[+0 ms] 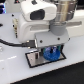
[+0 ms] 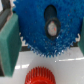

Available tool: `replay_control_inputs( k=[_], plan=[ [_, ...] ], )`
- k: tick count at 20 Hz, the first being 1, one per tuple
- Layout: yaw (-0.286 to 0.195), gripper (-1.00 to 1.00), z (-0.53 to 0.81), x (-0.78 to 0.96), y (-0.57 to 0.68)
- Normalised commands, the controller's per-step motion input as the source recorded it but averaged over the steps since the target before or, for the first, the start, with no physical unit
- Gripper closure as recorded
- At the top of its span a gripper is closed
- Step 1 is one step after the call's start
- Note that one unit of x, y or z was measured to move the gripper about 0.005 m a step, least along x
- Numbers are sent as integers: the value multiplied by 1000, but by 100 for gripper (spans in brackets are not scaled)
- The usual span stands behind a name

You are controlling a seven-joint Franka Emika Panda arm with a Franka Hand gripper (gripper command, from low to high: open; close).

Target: Insert the blue gear onto the right peg, followed by the red gear

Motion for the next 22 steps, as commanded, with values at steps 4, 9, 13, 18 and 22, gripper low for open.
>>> replay_control_inputs(
  k=[4, 9, 13, 18, 22],
  plan=[
    [0, -100, 522, -2, 172],
    [0, -100, 481, -209, 172],
    [0, -100, 59, -424, 168],
    [0, -100, -139, -452, 129],
    [0, -100, -256, -399, 37]
  ],
)
